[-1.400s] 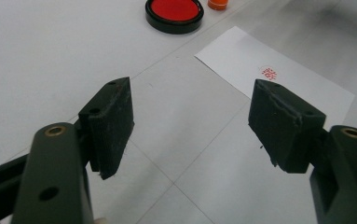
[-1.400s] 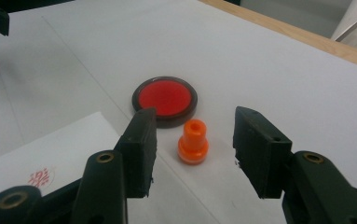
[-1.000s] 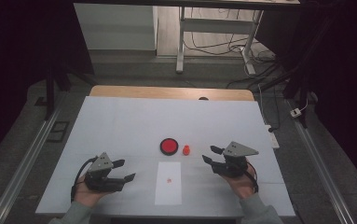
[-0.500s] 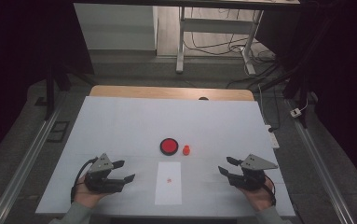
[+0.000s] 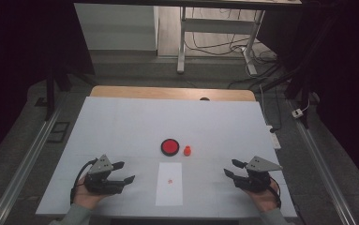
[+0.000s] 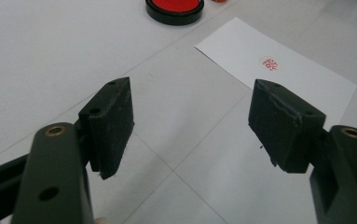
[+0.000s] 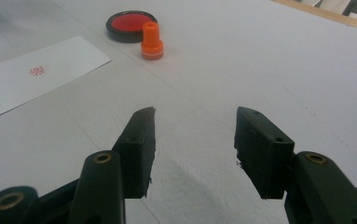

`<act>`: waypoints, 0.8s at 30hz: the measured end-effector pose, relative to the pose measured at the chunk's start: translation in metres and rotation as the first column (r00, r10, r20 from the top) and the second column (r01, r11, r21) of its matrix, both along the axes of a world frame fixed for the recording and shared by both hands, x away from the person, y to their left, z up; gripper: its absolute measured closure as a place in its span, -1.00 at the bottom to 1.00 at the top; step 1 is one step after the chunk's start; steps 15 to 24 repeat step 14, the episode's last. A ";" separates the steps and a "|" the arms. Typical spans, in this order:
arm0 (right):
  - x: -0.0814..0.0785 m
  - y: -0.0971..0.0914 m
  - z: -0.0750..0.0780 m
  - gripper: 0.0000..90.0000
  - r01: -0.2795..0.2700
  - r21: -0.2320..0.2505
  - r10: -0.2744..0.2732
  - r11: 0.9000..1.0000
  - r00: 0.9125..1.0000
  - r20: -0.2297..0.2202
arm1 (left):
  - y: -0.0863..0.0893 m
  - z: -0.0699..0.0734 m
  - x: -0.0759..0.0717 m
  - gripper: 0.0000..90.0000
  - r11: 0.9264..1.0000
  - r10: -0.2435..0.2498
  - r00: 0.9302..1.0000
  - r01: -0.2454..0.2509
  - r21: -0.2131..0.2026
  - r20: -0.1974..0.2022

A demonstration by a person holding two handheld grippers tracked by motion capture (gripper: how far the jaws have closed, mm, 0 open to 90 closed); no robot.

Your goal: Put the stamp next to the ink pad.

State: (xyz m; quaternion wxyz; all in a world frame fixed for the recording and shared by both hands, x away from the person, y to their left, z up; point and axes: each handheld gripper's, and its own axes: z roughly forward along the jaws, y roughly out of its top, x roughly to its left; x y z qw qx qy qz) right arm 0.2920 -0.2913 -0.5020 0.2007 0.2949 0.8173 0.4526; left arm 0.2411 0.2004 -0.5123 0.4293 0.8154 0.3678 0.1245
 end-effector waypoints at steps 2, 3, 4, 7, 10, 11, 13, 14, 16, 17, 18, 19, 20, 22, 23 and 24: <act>0.000 0.000 0.001 0.06 0.002 0.004 -0.002 1.000 1.000 0.003 | 0.000 0.000 0.000 -0.31 1.000 -0.001 1.000 0.001 0.000 0.000; 0.000 0.000 0.001 0.06 0.002 0.004 -0.002 1.000 1.000 0.005 | 0.000 0.000 0.000 -0.31 1.000 -0.002 1.000 0.002 0.001 0.000; 0.000 0.000 0.001 0.06 0.001 0.007 -0.001 1.000 1.000 0.004 | 0.000 0.000 0.000 -0.31 1.000 -0.003 1.000 0.003 0.000 -0.001; 0.000 0.000 0.002 0.06 0.004 0.005 -0.004 1.000 1.000 0.006 | 0.000 0.000 0.000 -0.31 1.000 -0.003 1.000 0.003 0.001 0.000; -0.001 0.000 0.002 0.06 0.008 -0.005 -0.008 1.000 1.000 0.007 | 0.000 0.000 0.000 -0.31 1.000 -0.003 1.000 0.003 0.001 -0.001; -0.001 0.000 0.002 0.06 0.003 0.005 -0.003 1.000 1.000 0.007 | 0.000 0.000 0.000 -0.31 1.000 -0.003 1.000 0.003 0.002 -0.001; -0.001 0.000 0.002 0.06 0.003 0.007 -0.003 1.000 1.000 0.007 | 0.000 0.000 0.000 -0.31 1.000 -0.004 1.000 0.004 0.003 0.000; 0.000 0.000 0.002 0.06 0.000 0.013 -0.001 1.000 1.000 0.006 | 0.000 0.000 0.000 -0.31 1.000 -0.004 1.000 0.004 0.003 0.000; 0.000 0.000 0.002 0.06 0.000 0.013 -0.001 1.000 1.000 0.006 | 0.000 0.000 0.000 -0.31 1.000 -0.004 1.000 0.004 0.003 0.000; 0.000 0.000 0.002 0.06 0.000 0.013 -0.001 1.000 1.000 0.006 | 0.000 0.000 0.000 -0.31 1.000 -0.004 1.000 0.004 0.003 0.000; 0.000 0.000 0.002 0.06 0.000 0.013 -0.001 1.000 1.000 0.006 | 0.000 0.000 0.000 -0.31 1.000 -0.004 1.000 0.004 0.003 0.000; 0.000 0.000 0.002 0.06 0.000 0.013 -0.001 1.000 1.000 0.006 | 0.000 0.000 0.000 -0.31 1.000 -0.004 1.000 0.004 0.003 0.000; 0.000 0.000 0.002 0.06 0.000 0.013 -0.001 1.000 1.000 0.006 | 0.000 0.000 0.000 -0.31 1.000 -0.004 1.000 0.004 0.003 0.000; 0.000 0.000 0.002 0.06 0.000 0.013 -0.001 1.000 1.000 0.006 | 0.000 0.000 0.000 -0.31 1.000 -0.004 1.000 0.004 0.003 0.000; 0.000 0.000 0.002 0.06 0.000 0.013 -0.001 1.000 1.000 0.006 | 0.000 0.000 0.000 -0.31 1.000 -0.004 1.000 0.004 0.003 0.000; 0.000 0.000 0.002 0.06 0.000 0.013 -0.001 1.000 1.000 0.006 | 0.000 0.000 0.000 -0.31 1.000 -0.004 1.000 0.004 0.003 0.000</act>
